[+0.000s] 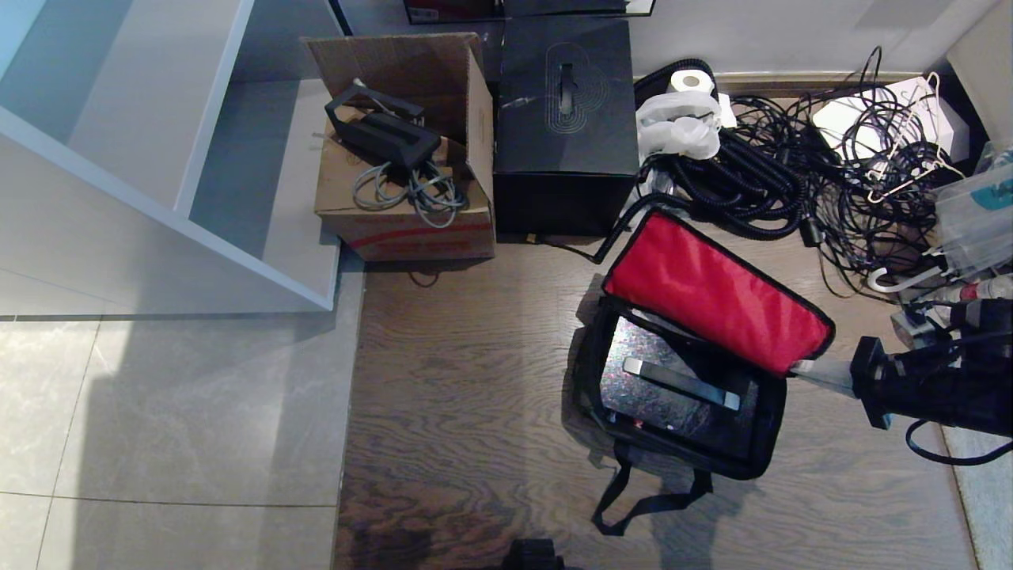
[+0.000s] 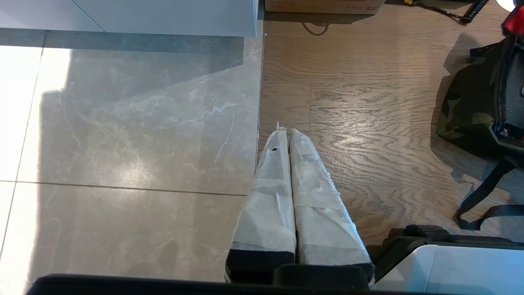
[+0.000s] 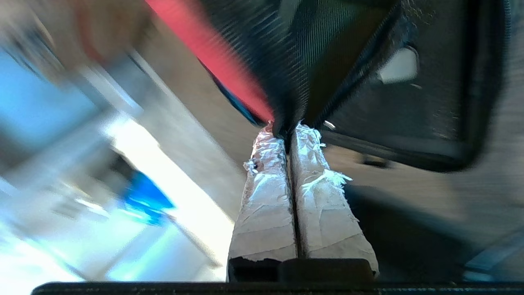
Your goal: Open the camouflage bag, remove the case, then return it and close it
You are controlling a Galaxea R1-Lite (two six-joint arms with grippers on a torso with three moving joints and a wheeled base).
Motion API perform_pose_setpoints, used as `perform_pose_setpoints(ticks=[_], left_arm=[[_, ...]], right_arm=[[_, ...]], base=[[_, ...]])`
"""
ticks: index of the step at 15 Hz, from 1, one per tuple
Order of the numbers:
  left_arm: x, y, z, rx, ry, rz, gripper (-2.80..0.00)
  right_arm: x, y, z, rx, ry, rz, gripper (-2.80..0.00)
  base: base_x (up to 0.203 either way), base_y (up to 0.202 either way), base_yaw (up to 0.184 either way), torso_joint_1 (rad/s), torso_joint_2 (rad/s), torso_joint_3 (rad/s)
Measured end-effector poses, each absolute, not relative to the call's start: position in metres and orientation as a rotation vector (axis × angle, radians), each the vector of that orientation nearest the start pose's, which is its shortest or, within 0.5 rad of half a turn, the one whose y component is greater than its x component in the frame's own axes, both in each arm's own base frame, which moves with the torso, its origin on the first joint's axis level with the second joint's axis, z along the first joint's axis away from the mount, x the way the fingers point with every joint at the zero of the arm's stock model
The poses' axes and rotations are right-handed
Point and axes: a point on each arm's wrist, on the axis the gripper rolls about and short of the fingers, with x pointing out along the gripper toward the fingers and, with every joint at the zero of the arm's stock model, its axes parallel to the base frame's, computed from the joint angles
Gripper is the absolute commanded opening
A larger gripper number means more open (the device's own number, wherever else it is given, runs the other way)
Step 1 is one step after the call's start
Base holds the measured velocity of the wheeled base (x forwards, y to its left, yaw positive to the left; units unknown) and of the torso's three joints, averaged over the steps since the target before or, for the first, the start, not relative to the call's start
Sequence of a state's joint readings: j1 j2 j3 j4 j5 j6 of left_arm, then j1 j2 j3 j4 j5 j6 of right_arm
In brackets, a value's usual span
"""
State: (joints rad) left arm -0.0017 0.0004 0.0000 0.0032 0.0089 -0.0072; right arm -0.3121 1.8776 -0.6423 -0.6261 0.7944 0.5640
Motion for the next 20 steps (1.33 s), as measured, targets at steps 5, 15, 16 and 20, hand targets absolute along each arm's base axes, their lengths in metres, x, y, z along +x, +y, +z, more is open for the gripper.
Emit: perform_pose_setpoints(ticks=[5, 15, 16, 20], left_arm=[[-0.023, 0.000, 0.075, -0.007, 0.003, 0.008, -2.80], [-0.023, 0.000, 0.075, -0.007, 0.004, 0.007, -2.80], [-0.023, 0.000, 0.075, -0.007, 0.004, 0.007, -2.80], [-0.023, 0.000, 0.075, -0.008, 0.004, 0.007, -2.80]], right_arm=[[0.247, -0.068, 0.072, 0.516, 0.696, 0.344, -2.80], [0.192, -0.065, 0.078, 0.308, 0.757, 0.386, 0.00], [0.185, -0.065, 0.085, 0.307, 0.745, 0.369, 0.00], [0.150, -0.057, 0.115, 0.239, 0.692, 0.246, -2.80]], base=[[0.000, 0.000, 0.000, 0.000, 0.00, 0.000], [0.000, 0.000, 0.000, 0.000, 0.00, 0.000], [0.000, 0.000, 0.000, 0.000, 0.00, 0.000], [0.000, 0.000, 0.000, 0.000, 0.00, 0.000]])
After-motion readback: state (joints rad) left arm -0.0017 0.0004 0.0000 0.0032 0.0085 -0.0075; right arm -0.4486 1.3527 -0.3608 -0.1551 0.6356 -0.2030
